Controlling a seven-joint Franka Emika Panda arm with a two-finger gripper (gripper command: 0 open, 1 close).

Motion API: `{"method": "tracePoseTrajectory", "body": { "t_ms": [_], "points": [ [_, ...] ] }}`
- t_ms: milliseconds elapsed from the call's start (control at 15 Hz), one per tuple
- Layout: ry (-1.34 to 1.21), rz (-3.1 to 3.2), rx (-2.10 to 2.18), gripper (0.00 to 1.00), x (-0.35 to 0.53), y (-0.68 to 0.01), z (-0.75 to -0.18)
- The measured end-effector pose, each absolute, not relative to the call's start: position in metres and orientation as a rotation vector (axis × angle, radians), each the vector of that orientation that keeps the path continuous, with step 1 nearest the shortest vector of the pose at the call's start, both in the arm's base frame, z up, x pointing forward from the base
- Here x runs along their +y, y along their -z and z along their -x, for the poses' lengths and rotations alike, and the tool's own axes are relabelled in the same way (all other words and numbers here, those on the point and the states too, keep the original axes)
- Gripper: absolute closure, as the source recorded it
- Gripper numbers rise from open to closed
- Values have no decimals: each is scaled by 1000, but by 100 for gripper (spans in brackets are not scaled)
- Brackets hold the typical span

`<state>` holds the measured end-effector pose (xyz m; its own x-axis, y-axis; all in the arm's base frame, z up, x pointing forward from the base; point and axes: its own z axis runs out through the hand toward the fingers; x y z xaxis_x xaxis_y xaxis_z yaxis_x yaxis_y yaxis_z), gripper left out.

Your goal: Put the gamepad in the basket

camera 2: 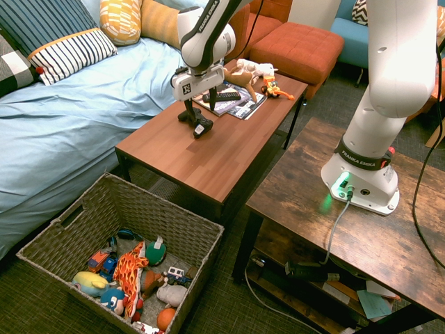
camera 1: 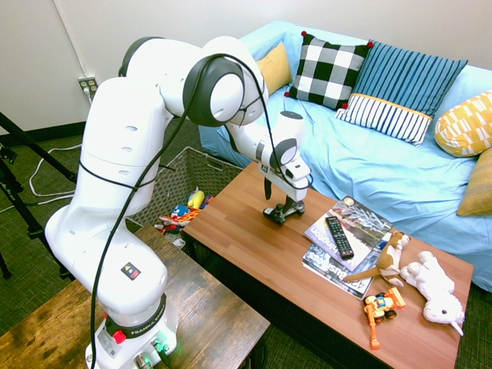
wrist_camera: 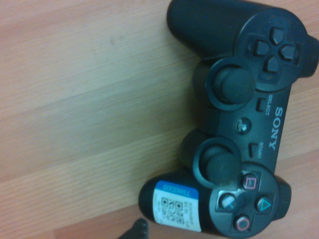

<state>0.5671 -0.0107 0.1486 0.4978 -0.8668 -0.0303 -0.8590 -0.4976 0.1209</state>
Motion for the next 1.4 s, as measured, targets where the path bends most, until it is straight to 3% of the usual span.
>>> {"method": "tracePoseTrajectory", "body": {
  "t_ms": [533,600,1400],
  "points": [
    [132,-2602,-1611,0,-26,-110,-598],
    [133,-2599,-1617,100,-27,-107,-601],
    [174,-2611,-1676,100,-38,-89,-616]
  ]
}}
